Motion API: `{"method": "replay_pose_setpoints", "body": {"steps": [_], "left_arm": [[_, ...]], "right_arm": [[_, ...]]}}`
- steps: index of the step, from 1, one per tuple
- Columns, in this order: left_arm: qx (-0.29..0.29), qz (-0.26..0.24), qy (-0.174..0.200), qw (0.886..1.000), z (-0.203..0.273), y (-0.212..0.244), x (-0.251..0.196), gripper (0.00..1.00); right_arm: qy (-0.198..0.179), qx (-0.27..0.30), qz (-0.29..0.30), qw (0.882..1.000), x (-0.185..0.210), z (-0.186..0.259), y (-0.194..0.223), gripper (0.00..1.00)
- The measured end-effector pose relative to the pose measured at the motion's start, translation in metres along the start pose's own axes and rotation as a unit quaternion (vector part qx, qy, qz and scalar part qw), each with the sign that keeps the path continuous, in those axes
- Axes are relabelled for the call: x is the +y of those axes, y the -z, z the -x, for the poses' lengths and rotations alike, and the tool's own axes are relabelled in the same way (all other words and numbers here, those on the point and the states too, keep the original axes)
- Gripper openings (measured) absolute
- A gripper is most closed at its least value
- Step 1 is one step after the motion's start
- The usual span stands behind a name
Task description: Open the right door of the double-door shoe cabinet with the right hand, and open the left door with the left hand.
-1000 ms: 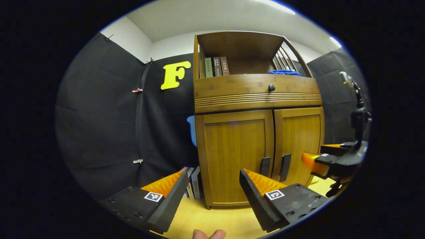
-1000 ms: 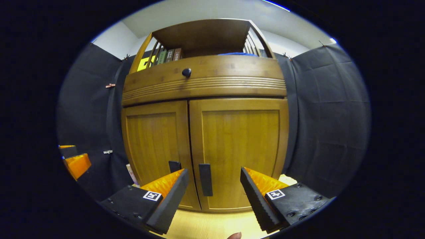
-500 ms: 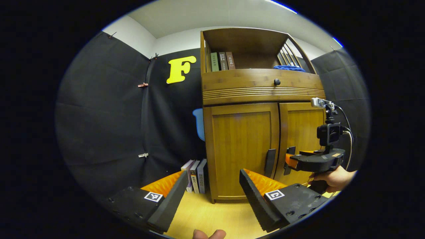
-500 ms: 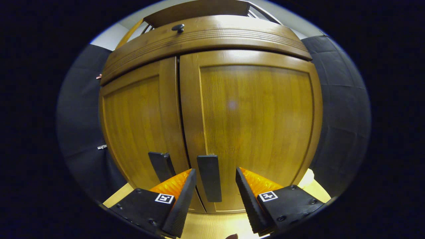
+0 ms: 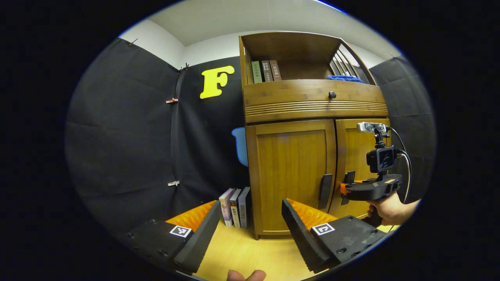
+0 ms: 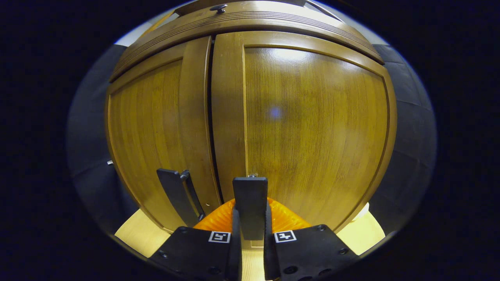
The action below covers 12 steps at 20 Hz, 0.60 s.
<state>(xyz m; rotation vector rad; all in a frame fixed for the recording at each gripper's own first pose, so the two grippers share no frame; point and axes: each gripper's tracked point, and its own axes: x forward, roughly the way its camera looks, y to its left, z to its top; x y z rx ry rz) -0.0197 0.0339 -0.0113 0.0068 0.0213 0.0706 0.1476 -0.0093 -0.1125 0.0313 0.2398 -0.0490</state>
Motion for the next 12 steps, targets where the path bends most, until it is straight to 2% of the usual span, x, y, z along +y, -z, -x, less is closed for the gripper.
{"method": "replay_pose_setpoints", "body": {"steps": [1, 3, 5, 7, 9, 10, 11, 12], "left_arm": [[0.001, 0.000, 0.002, 1.000, 0.000, 0.001, -0.001, 0.99], [0.000, -0.002, 0.005, 1.000, 0.002, -0.001, -0.003, 0.96], [0.001, -0.003, 0.011, 1.000, 0.005, 0.000, -0.008, 0.99], [0.003, -0.002, 0.016, 1.000, 0.007, 0.002, -0.012, 0.96], [0.007, 0.003, 0.024, 1.000, 0.007, 0.004, -0.019, 0.99], [0.008, 0.004, 0.028, 1.000, 0.007, 0.004, -0.023, 0.96], [0.009, 0.005, 0.032, 0.999, 0.007, 0.005, -0.026, 0.99], [0.009, 0.005, 0.036, 0.999, 0.007, 0.005, -0.030, 0.96]], "right_arm": [[-0.010, -0.001, -0.004, 1.000, 0.001, 0.009, -0.001, 0.19], [-0.027, -0.007, -0.005, 1.000, -0.001, 0.022, 0.001, 0.19], [-0.042, -0.011, -0.012, 0.999, -0.009, 0.053, 0.003, 0.19], [-0.052, -0.009, -0.023, 0.998, -0.018, 0.079, 0.003, 0.19], [-0.052, -0.009, -0.024, 0.998, -0.026, 0.105, 0.010, 0.18], [-0.049, -0.008, -0.025, 0.998, -0.032, 0.108, 0.013, 0.19], [-0.046, -0.007, -0.027, 0.999, -0.039, 0.118, 0.016, 0.18], [-0.042, -0.007, -0.029, 0.999, -0.046, 0.127, 0.019, 0.19]]}}
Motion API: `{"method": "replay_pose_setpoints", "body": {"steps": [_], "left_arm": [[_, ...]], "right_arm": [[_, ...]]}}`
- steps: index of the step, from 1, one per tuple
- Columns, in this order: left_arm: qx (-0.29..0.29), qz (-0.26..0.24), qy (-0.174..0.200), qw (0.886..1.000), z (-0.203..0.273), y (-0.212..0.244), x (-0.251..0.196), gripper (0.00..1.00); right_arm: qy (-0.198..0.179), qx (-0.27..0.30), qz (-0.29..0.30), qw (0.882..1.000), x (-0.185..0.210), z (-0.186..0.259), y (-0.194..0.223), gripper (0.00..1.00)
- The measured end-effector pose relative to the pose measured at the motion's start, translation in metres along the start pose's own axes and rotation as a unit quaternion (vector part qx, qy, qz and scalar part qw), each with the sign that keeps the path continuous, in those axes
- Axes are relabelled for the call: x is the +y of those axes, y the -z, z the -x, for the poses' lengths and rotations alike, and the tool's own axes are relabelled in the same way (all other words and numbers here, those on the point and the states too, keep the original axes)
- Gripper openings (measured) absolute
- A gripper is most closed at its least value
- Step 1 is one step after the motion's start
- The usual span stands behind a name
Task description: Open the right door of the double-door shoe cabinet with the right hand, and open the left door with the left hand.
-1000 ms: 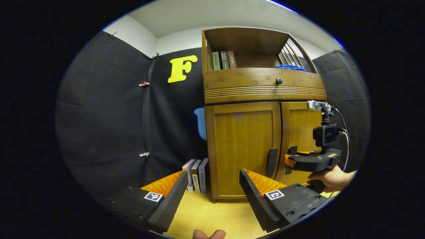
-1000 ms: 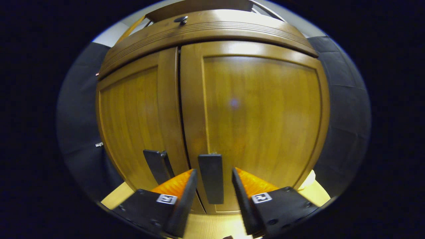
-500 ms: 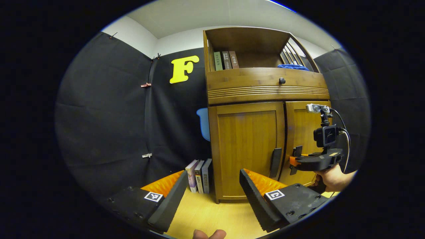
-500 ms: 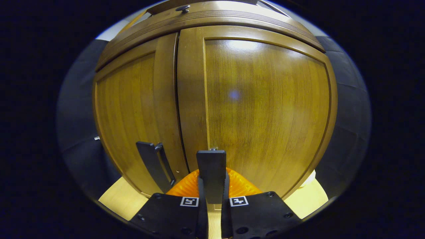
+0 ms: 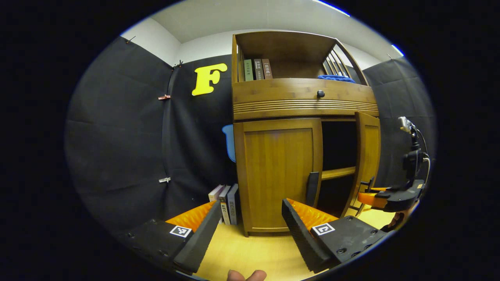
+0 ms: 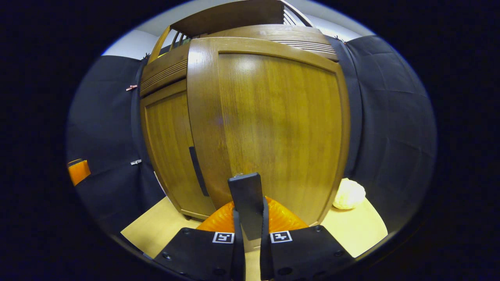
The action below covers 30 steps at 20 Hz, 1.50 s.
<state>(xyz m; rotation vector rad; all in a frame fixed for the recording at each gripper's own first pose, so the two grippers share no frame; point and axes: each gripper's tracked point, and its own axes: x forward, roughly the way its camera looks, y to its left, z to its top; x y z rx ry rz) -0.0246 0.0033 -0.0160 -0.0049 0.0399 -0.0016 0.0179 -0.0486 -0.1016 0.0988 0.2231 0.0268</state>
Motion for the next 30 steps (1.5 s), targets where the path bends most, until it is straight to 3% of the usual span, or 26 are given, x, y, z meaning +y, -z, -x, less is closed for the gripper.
{"method": "replay_pose_setpoints", "body": {"steps": [1, 9, 11, 15, 18, 19, 20, 25, 30], "left_arm": [[0.000, -0.001, 0.004, 1.000, -0.001, 0.000, -0.004, 0.99], [0.009, 0.006, 0.046, 0.999, -0.018, 0.004, -0.045, 0.96], [0.011, 0.007, 0.056, 0.998, -0.022, 0.005, -0.056, 1.00], [0.015, 0.003, 0.073, 0.997, -0.031, 0.007, -0.075, 0.96], [0.017, -0.001, 0.081, 0.997, -0.035, 0.008, -0.088, 0.96], [0.017, 0.000, 0.083, 0.996, -0.037, 0.008, -0.092, 0.96], [0.018, 0.000, 0.085, 0.996, -0.039, 0.009, -0.096, 0.96], [0.028, 0.008, 0.089, 0.996, -0.059, 0.018, -0.114, 0.99], [0.041, 0.029, 0.097, 0.994, -0.088, 0.024, -0.135, 0.96]], "right_arm": [[0.004, 0.000, -0.002, 1.000, -0.007, 0.009, 0.000, 0.18], [0.051, 0.011, -0.016, 0.999, -0.075, 0.077, 0.006, 0.18], [0.065, 0.016, -0.031, 0.997, -0.094, 0.090, 0.007, 0.17], [0.089, 0.016, -0.070, 0.993, -0.131, 0.110, 0.005, 0.16], [0.112, 0.011, -0.061, 0.992, -0.160, 0.121, 0.006, 0.12], [0.119, 0.008, -0.054, 0.991, -0.170, 0.125, 0.004, 0.21], [0.124, 0.005, -0.047, 0.991, -0.179, 0.130, 0.001, 0.12], [0.157, -0.012, -0.035, 0.987, -0.221, 0.146, -0.013, 0.11], [0.156, -0.021, -0.029, 0.987, -0.227, 0.157, -0.019, 0.11]]}}
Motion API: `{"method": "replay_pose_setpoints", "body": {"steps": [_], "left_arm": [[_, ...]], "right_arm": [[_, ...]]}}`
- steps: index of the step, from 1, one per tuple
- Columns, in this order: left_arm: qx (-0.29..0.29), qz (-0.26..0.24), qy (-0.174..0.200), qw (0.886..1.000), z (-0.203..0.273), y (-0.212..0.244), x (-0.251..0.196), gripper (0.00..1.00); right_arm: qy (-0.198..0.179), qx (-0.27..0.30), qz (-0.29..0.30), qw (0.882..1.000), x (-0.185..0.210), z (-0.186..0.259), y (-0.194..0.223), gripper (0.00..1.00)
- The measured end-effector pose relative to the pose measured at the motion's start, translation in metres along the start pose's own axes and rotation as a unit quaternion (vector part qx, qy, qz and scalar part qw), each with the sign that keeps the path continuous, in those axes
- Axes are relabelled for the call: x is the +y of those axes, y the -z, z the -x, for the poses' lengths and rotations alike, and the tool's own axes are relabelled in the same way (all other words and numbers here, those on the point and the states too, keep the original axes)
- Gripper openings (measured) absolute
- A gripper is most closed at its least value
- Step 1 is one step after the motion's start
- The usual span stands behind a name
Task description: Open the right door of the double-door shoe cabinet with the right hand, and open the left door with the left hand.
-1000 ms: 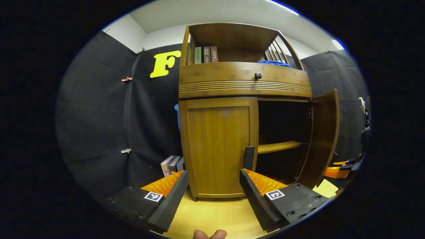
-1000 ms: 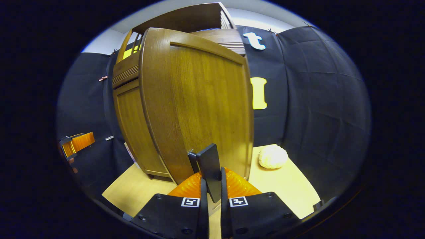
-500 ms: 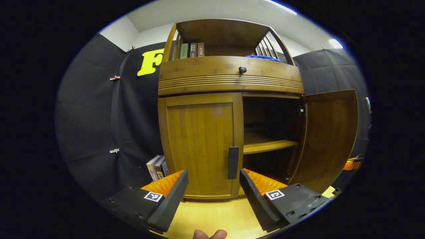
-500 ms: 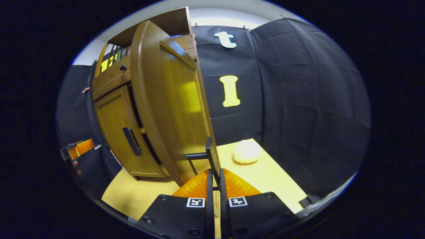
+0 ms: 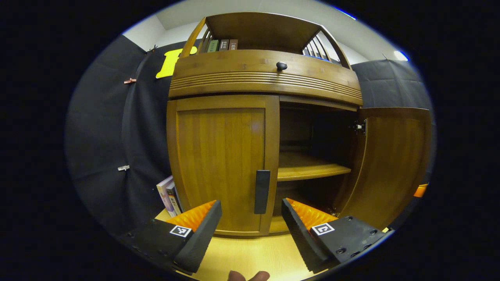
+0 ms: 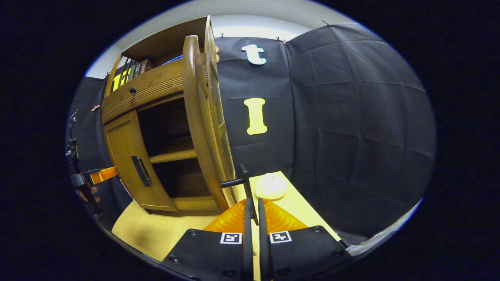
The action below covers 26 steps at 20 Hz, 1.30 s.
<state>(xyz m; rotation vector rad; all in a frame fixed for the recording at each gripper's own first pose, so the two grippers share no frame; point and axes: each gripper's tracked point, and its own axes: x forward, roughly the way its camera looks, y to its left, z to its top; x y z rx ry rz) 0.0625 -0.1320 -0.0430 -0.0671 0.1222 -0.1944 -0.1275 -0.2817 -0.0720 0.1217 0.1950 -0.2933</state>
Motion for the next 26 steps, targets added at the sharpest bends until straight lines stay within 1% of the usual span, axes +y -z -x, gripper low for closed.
{"method": "replay_pose_setpoints", "body": {"steps": [1, 2, 3, 5, 7, 9, 10, 12, 13, 14, 17, 18, 19, 20, 21, 22, 25, 26], "left_arm": [[0.001, 0.001, 0.000, 1.000, -0.008, 0.001, -0.002, 0.96], [0.001, 0.000, 0.000, 1.000, -0.017, 0.001, -0.003, 0.95], [0.002, -0.001, -0.001, 1.000, -0.027, 0.002, -0.003, 0.95], [0.007, -0.001, -0.002, 1.000, -0.045, 0.005, -0.006, 0.94], [0.014, 0.006, 0.001, 1.000, -0.063, 0.012, -0.010, 0.91], [0.017, 0.014, 0.005, 1.000, -0.078, 0.016, -0.015, 0.85], [0.018, 0.012, 0.005, 1.000, -0.086, 0.016, -0.017, 0.79], [0.019, 0.003, 0.005, 1.000, -0.102, 0.017, -0.020, 0.71], [0.021, -0.003, 0.005, 1.000, -0.109, 0.019, -0.021, 0.68], [0.026, -0.008, -0.002, 1.000, -0.117, 0.021, -0.020, 0.66], [0.030, -0.005, -0.019, 0.999, -0.132, 0.027, -0.013, 0.60], [0.026, 0.004, -0.012, 1.000, -0.134, 0.026, -0.014, 0.53], [0.025, 0.007, -0.014, 1.000, -0.134, 0.026, -0.015, 0.45], [0.024, 0.003, -0.016, 1.000, -0.135, 0.027, -0.016, 0.37], [0.025, -0.005, -0.015, 1.000, -0.134, 0.028, -0.015, 0.36], [0.027, -0.009, -0.013, 1.000, -0.133, 0.028, -0.015, 0.34], [0.031, -0.001, 0.006, 0.999, -0.120, 0.029, -0.013, 0.31], [0.031, -0.003, 0.013, 0.999, -0.110, 0.030, -0.011, 0.30]], "right_arm": [[0.007, -0.009, 0.011, 1.000, -0.003, 0.004, -0.004, 0.11], [0.005, -0.016, 0.018, 1.000, -0.003, 0.007, -0.008, 0.11], [0.012, -0.020, 0.025, 0.999, -0.005, 0.010, -0.011, 0.29], [0.044, -0.026, 0.051, 0.997, -0.025, 0.015, -0.014, 0.64], [0.068, -0.038, 0.050, 0.996, -0.041, 0.023, -0.021, 1.00], [0.067, -0.041, 0.023, 0.997, -0.043, 0.024, -0.019, 1.00], [0.061, -0.043, 0.011, 0.997, -0.042, 0.027, -0.019, 0.96], [0.051, -0.046, 0.012, 0.998, -0.039, 0.031, -0.013, 1.00], [0.046, -0.037, 0.015, 0.998, -0.037, 0.031, -0.008, 0.94], [0.043, -0.027, 0.015, 0.999, -0.038, 0.033, -0.003, 0.99], [0.048, -0.020, 0.010, 0.999, -0.039, 0.039, -0.003, 0.99], [0.047, -0.019, 0.008, 0.999, -0.039, 0.041, -0.002, 0.99], [0.046, -0.018, 0.007, 0.999, -0.038, 0.043, -0.002, 0.99], [0.044, -0.018, 0.008, 0.999, -0.035, 0.045, -0.002, 0.96], [0.043, -0.020, 0.007, 0.999, -0.032, 0.046, -0.003, 0.99], [0.042, -0.021, 0.006, 0.999, -0.030, 0.049, -0.004, 0.99], [0.036, -0.026, 0.000, 0.999, -0.013, 0.053, -0.006, 1.00], [0.032, -0.028, -0.001, 0.999, -0.006, 0.057, -0.006, 0.96]]}}
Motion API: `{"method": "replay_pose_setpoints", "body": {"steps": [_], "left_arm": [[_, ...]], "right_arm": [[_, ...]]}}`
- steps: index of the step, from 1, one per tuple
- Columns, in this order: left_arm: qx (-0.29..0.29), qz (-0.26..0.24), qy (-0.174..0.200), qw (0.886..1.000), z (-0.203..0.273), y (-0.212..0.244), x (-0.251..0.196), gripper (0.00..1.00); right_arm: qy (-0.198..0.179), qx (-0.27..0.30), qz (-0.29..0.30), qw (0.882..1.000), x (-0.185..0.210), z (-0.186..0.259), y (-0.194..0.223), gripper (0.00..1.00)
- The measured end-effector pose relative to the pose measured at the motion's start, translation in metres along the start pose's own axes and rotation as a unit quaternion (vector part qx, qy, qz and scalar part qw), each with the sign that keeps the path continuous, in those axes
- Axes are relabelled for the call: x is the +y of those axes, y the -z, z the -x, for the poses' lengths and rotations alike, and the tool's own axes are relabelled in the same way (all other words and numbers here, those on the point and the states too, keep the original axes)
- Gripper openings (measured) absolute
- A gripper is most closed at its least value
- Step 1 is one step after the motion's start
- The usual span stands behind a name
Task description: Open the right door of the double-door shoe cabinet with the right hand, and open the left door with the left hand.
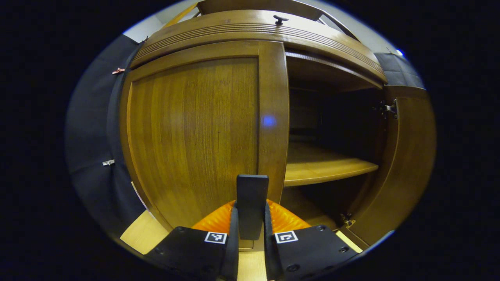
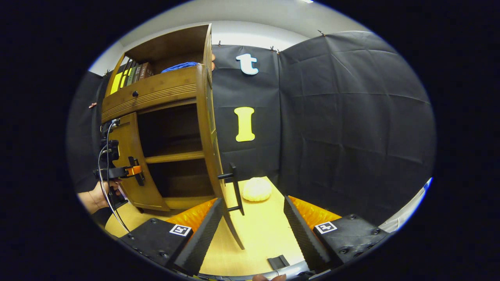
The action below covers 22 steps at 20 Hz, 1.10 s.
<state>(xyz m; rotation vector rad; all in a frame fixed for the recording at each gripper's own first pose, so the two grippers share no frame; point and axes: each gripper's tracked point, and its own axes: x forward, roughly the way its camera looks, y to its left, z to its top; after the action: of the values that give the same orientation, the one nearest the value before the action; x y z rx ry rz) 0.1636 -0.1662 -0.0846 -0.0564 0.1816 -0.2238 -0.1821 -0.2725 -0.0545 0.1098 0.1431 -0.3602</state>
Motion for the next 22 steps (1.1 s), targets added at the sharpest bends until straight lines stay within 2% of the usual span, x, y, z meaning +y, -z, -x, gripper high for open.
{"method": "replay_pose_setpoints", "body": {"steps": [8, 12, 17, 18, 21, 22], "left_arm": [[0.005, -0.011, 0.022, 1.000, 0.091, 0.018, 0.033, 0.29], [0.004, -0.014, 0.020, 1.000, 0.128, 0.026, 0.057, 0.29], [0.006, 0.000, 0.014, 1.000, 0.158, 0.032, 0.085, 0.27], [0.005, 0.002, 0.014, 1.000, 0.163, 0.034, 0.090, 0.25], [0.003, 0.002, 0.007, 1.000, 0.173, 0.035, 0.108, 0.23], [0.003, 0.003, 0.004, 1.000, 0.176, 0.035, 0.113, 0.20]], "right_arm": [[-0.046, -0.009, -0.004, 0.999, 0.065, 0.004, 0.002, 0.98], [-0.067, -0.016, 0.004, 0.998, 0.096, 0.000, -0.001, 0.99], [-0.091, -0.019, 0.006, 0.996, 0.132, -0.006, -0.006, 1.00], [-0.096, -0.020, 0.008, 0.995, 0.137, -0.004, -0.006, 0.96], [-0.107, -0.023, 0.010, 0.994, 0.155, -0.002, -0.007, 0.99], [-0.110, -0.024, 0.010, 0.994, 0.160, -0.001, -0.007, 0.93]]}}
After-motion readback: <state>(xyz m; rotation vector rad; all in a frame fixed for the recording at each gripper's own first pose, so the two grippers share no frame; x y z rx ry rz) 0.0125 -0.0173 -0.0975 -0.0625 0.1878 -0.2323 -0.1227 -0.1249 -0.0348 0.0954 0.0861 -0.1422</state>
